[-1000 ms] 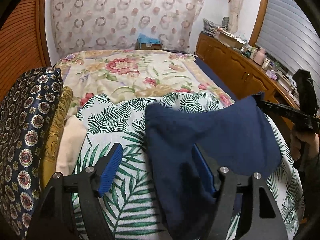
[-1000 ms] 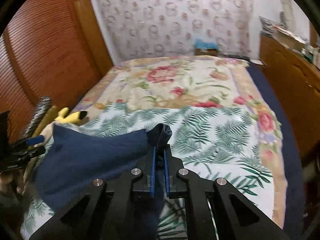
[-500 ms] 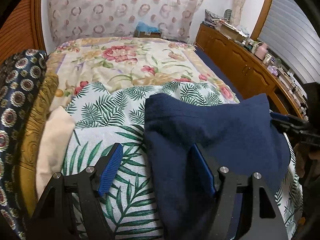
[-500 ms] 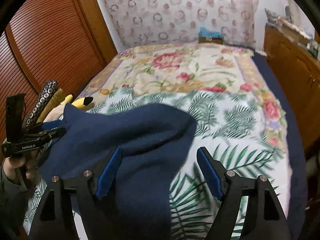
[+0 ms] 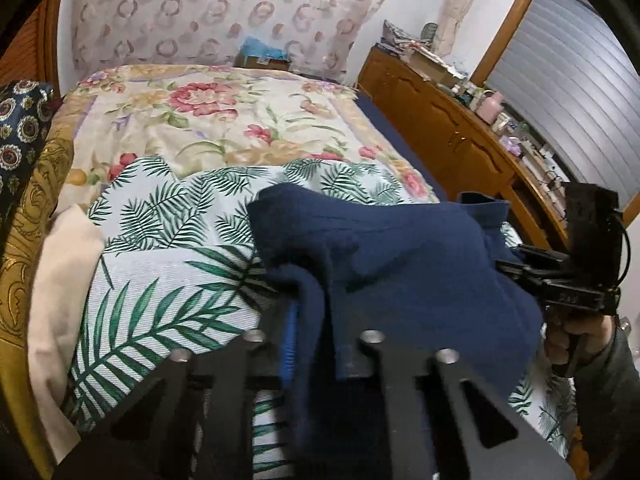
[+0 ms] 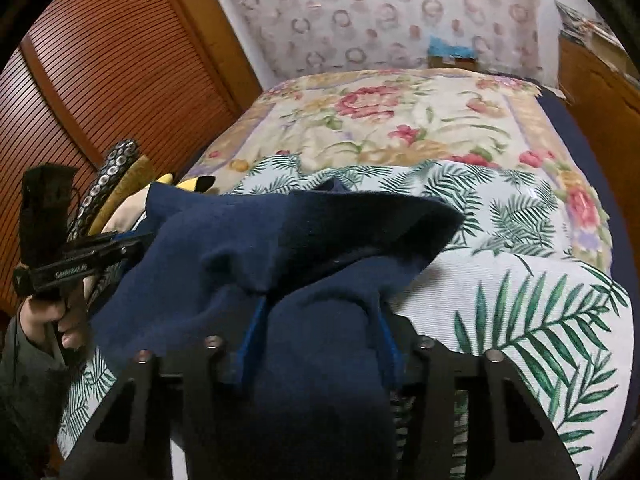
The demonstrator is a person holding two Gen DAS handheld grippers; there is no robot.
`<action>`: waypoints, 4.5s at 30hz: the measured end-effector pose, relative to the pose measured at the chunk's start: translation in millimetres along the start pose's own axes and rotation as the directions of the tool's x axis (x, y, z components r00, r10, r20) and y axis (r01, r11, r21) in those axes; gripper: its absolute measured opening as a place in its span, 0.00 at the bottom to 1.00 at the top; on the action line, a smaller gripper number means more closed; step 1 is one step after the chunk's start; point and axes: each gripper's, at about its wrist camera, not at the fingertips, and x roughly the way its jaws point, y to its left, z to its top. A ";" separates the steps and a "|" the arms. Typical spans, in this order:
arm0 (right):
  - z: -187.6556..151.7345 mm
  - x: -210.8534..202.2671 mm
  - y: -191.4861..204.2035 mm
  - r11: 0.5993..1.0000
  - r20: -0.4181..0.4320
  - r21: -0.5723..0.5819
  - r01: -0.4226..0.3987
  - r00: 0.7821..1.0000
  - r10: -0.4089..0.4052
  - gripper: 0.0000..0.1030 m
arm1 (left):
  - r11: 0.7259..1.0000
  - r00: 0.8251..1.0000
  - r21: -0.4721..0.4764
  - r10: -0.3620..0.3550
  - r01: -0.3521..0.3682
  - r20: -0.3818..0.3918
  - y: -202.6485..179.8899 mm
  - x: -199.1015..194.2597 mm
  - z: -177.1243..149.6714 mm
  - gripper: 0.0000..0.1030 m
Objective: Fold small clothes
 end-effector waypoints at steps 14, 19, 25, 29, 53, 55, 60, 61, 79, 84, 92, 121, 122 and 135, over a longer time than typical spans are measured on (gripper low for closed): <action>7.3 -82.2 36.9 0.981 0.217 -0.191 -0.036 0.973 0.078 0.19 | 0.997 0.954 0.050 -0.066 0.054 0.294 -36.7 -131.4 -15.1 0.08; 30.1 -106.5 72.5 0.946 0.252 -0.322 -0.037 0.960 0.123 0.19 | 0.999 0.915 0.037 -0.020 0.006 0.403 -29.1 -191.0 -22.7 0.08; 72.7 -93.9 141.0 0.852 0.209 -0.520 -0.062 0.958 0.197 0.19 | 0.992 0.863 -0.049 0.129 -0.120 0.488 2.4 -247.9 -51.5 0.08; 105.0 -59.1 198.2 0.771 0.148 -0.630 -0.100 0.958 0.245 0.19 | 0.972 0.833 -0.151 0.231 -0.178 0.503 35.6 -269.1 -76.1 0.08; 122.4 124.5 315.3 0.816 0.092 -0.564 -0.127 0.972 0.214 0.58 | 0.866 0.824 -0.334 0.474 -0.372 0.312 124.2 -251.8 -156.9 0.55; 110.0 117.5 307.1 0.832 0.118 -0.541 -0.122 0.969 0.218 0.58 | 0.866 0.806 -0.307 0.487 -0.395 0.337 111.9 -258.1 -155.0 0.76; 68.1 85.9 289.2 0.866 0.185 -0.492 -0.089 0.961 0.204 0.58 | 0.876 0.784 -0.234 0.482 -0.421 0.392 82.2 -265.0 -149.4 0.82; 59.3 79.3 286.3 0.873 0.196 -0.481 -0.079 0.961 0.195 0.58 | 0.878 0.782 -0.227 0.479 -0.422 0.399 77.6 -265.3 -148.6 0.82; -87.6 -51.9 252.7 0.972 0.410 -0.204 0.118 0.912 -0.024 0.82 | 0.920 0.815 -0.029 0.360 -0.390 0.454 -29.4 -248.4 -150.2 0.82; -119.3 -87.7 254.6 0.976 0.467 -0.111 0.187 0.877 -0.115 0.82 | 0.920 0.812 0.011 0.341 -0.392 0.473 -59.8 -244.5 -152.2 0.82; -156.4 -119.3 280.1 0.964 0.524 -0.038 0.265 0.826 -0.206 0.82 | 0.925 0.819 0.027 0.322 -0.379 0.476 -92.4 -240.4 -155.8 0.82; -180.4 -112.0 261.5 0.961 0.535 0.003 0.275 0.812 -0.234 0.82 | 0.920 0.798 0.034 0.319 -0.389 0.511 -111.3 -252.1 -163.6 0.82; -179.8 -113.0 260.4 0.962 0.534 0.004 0.274 0.812 -0.234 0.82 | 0.921 0.798 0.033 0.319 -0.389 0.511 -111.9 -252.7 -163.6 0.82; -183.3 -122.5 251.1 0.962 0.535 -0.005 0.273 0.814 -0.228 0.82 | 0.920 0.797 0.034 0.319 -0.390 0.513 -111.9 -252.2 -164.0 0.82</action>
